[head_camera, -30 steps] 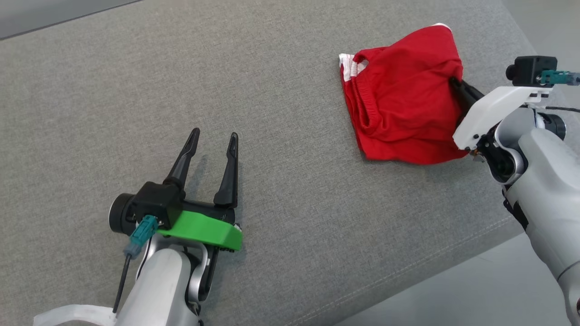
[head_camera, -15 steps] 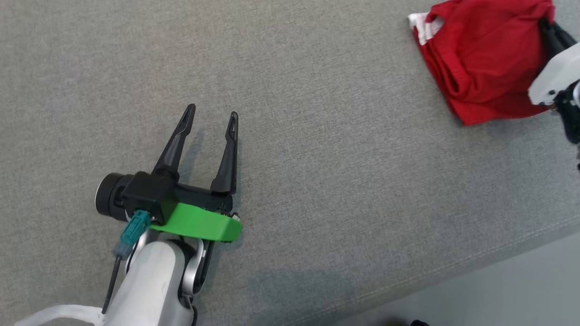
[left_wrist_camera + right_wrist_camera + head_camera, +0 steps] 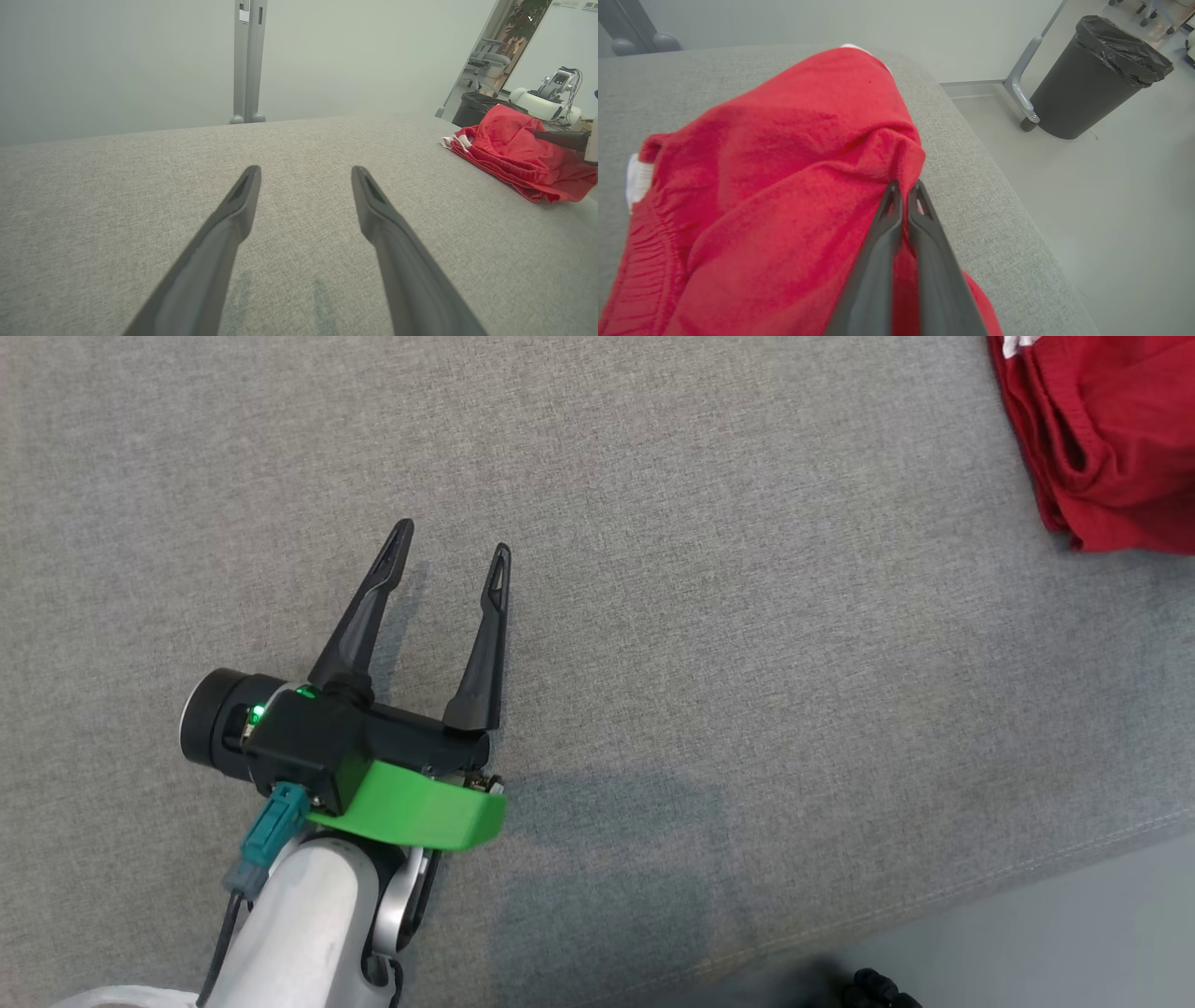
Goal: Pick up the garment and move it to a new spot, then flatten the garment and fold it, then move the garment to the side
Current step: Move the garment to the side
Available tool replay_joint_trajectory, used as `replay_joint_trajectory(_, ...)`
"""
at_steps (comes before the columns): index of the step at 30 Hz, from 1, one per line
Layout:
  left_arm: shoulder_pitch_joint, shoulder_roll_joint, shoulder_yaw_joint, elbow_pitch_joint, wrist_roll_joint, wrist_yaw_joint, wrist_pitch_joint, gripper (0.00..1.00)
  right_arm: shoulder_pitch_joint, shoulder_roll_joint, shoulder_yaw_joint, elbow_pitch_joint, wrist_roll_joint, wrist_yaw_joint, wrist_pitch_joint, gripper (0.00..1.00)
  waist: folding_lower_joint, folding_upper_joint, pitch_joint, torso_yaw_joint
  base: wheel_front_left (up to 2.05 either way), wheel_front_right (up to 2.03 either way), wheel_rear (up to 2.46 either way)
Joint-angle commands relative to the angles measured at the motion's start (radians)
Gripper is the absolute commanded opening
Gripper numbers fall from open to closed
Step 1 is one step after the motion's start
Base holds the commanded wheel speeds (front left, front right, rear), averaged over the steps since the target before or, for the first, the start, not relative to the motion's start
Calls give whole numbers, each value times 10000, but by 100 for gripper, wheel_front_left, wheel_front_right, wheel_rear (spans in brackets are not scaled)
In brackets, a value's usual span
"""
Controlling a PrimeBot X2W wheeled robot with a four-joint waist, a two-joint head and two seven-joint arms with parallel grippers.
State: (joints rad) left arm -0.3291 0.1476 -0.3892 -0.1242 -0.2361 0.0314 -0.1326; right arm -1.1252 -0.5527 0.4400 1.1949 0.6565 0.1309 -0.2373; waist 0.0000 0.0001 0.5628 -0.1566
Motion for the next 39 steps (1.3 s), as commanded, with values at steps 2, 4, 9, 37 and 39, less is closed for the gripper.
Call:
replay_joint_trajectory(2, 130, 126, -13, -134, 73, 62, 74, 100, -248, -2, -199, 361, -196, -3, -163, 18, 0, -1, 53, 11, 0, 0, 0)
replay_joint_trajectory(4, 130, 145, -37, -198, 75, 91, 140, 100, -317, -9, -331, 578, -405, -4, -242, 100, 0, -1, 56, 14, 0, 0, 0)
replay_joint_trajectory(9, 179, 148, -82, -171, 7, 116, 132, 100, -463, -211, -994, 635, -1007, -3, -289, 100, 0, -1, -43, 3, 0, 0, 0)
replay_joint_trajectory(37, 986, -441, 812, 3158, -1449, 330, -1170, 100, 3335, 1541, -2660, -4131, -2589, -3, -289, 100, 0, -1, -4014, 542, 0, 0, 0)
replay_joint_trajectory(39, 1149, -497, 965, 3410, -1569, 381, -1262, 100, 3767, 1774, -2643, -4415, -2621, -3, -290, 100, 0, -1, -4241, 658, 0, 0, 0)
